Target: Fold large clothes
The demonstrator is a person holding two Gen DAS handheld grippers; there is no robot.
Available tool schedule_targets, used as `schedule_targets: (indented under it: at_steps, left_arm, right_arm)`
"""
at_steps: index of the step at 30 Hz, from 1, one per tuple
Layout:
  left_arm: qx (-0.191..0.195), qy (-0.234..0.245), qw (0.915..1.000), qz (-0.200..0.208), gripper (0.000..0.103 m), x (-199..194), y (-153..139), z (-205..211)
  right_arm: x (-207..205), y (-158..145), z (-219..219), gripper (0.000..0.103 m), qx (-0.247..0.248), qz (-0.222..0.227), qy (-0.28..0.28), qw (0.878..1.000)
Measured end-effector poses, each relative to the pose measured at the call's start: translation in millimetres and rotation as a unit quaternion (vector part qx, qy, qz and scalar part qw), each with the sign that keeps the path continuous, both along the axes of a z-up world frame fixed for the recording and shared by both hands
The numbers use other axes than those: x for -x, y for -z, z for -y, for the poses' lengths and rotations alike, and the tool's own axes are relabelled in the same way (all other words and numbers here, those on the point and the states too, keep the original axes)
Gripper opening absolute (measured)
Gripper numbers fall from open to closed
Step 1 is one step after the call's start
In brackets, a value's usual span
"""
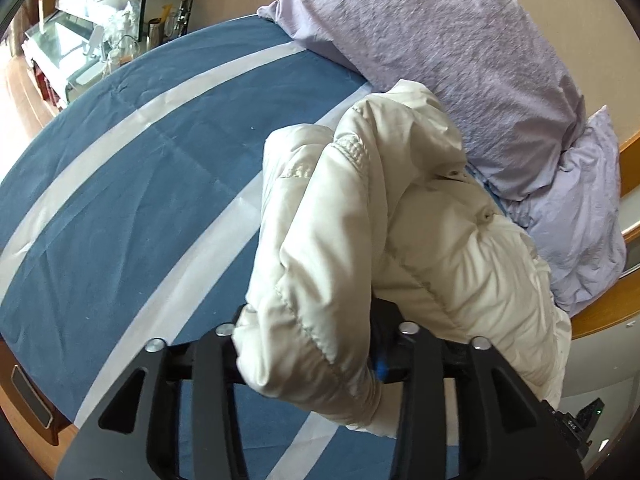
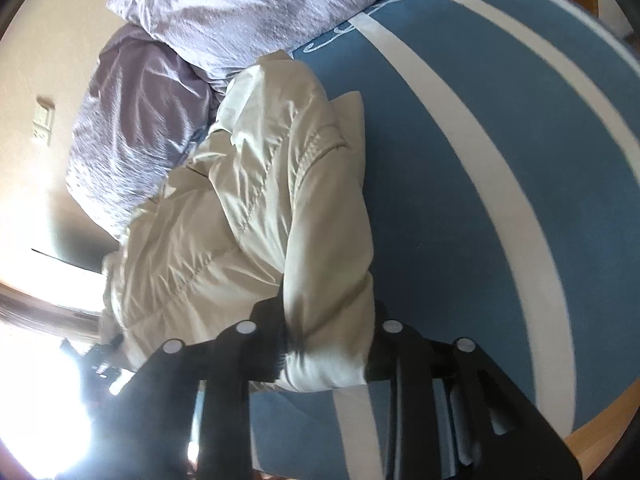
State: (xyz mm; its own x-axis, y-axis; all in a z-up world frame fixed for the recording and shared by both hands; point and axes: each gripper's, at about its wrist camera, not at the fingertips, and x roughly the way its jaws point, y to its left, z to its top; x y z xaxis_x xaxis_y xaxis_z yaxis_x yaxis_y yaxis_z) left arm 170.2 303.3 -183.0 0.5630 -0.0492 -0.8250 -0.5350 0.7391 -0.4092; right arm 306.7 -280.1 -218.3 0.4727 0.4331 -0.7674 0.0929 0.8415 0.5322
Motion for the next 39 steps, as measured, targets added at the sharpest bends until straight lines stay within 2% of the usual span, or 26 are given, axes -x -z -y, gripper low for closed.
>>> schedule_targets:
  at_steps: [4, 8, 11, 14, 18, 22, 24, 26, 28, 32, 35, 39]
  left_arm:
    - [-0.018, -0.013, 0.9995, -0.022, 0.072, -2, 1, -5]
    - [-0.007, -0.027, 0.9993, -0.024, 0.086, -2, 3, -17]
    - [-0.004, -0.03, 0.9993, -0.024, 0.09, -7, 5, -22]
    - [-0.004, -0.032, 0.9991, -0.027, 0.092, -14, 7, -23]
    - [0.006, -0.039, 0.9987, -0.032, 0.093, -20, 11, -24]
    - [0.012, -0.05, 0.9982, -0.03, 0.093, -21, 12, -23]
    - [0.018, -0.057, 0.998, -0.022, 0.089, -20, 12, -22]
    - [0.027, -0.059, 0.9979, -0.01, 0.075, -20, 12, -21]
    - [0.036, -0.059, 0.9976, 0.003, 0.063, -20, 10, -18]
    - [0.048, -0.059, 0.9965, 0.034, 0.035, -20, -1, -12]
    - [0.059, -0.057, 0.9952, 0.053, 0.028, -20, -13, -9]
    - [0.072, -0.045, 0.9918, 0.095, 0.026, -19, -40, 1]
  right_arm:
    - [2, -12, 2, 0.052, 0.064, 0.009, 0.017, 0.998]
    - [7, -35, 6, 0.055, 0.116, 0.045, 0.036, 0.992]
    - [0, -53, -15, 0.055, 0.152, 0.077, 0.012, 0.985]
    - [-6, -61, -47, 0.056, 0.172, 0.097, -0.034, 0.98]
    - [-9, -59, -89, 0.056, 0.198, 0.107, -0.1, 0.969]
    - [-5, -50, -115, 0.056, 0.221, 0.104, -0.135, 0.96]
    - [-3, -42, -125, 0.056, 0.235, 0.098, -0.149, 0.955]
    - [-2, -32, -130, 0.057, 0.247, 0.087, -0.158, 0.952]
    - [-1, -17, -138, 0.062, 0.267, 0.073, -0.169, 0.946]
    - [7, -1, -150, 0.064, 0.312, 0.09, -0.176, 0.929]
    - [8, 3, -150, 0.064, 0.315, 0.092, -0.172, 0.929]
    - [11, 5, -151, 0.064, 0.32, 0.093, -0.169, 0.928]
